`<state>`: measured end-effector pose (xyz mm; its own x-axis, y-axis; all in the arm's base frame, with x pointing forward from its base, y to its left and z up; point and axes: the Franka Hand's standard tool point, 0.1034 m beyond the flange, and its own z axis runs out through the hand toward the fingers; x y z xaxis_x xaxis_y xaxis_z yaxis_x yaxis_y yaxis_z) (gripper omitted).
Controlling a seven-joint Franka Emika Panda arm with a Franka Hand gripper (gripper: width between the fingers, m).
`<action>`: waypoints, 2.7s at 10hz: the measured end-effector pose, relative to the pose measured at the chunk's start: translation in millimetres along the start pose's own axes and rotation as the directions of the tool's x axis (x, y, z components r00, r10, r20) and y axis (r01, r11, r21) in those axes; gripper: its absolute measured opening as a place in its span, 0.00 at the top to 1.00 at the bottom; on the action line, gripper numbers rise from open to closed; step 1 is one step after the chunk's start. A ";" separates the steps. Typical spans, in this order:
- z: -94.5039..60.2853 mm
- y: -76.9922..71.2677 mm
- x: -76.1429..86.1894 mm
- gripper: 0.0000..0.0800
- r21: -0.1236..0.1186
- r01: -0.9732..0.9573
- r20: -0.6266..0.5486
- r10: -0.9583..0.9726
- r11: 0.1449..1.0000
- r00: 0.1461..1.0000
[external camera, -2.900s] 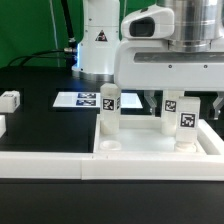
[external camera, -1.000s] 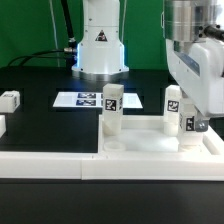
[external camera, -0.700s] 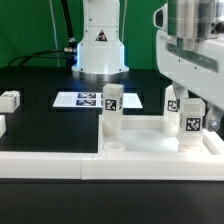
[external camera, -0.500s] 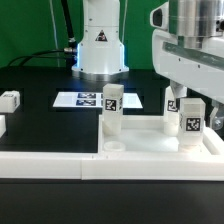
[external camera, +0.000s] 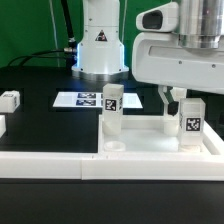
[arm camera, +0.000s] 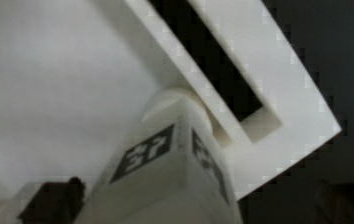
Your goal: Assemble square table
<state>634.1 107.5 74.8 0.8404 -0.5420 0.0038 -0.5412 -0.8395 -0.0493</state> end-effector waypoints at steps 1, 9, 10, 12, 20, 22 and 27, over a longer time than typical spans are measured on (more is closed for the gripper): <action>0.0 -0.6 0.7 0.19 -0.004 0.113 -0.011 -0.113 0.994 0.994; 1.6 -1.9 -0.3 0.64 -0.004 -0.080 -0.016 0.080 0.997 0.997; 1.8 -1.9 -0.4 0.64 -0.002 -0.149 -0.016 0.149 0.989 0.989; 2.8 -2.6 -1.7 0.64 0.001 -0.412 -0.013 0.412 0.911 0.911; 4.8 -7.1 -7.3 0.63 0.018 -0.965 0.080 0.962 0.260 0.261; 5.5 -7.8 -8.3 0.24 0.019 -0.958 0.079 0.955 0.287 0.287; 13.0 -7.6 -15.2 0.19 0.079 -0.596 0.031 0.595 0.799 0.803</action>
Offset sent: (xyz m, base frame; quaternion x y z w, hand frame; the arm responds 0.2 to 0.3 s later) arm 0.0000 0.0000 0.0000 0.0000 0.0000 0.0650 0.9979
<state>625.8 122.7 62.1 0.3534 -0.9337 -0.0570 -0.9309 -0.3449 -0.1204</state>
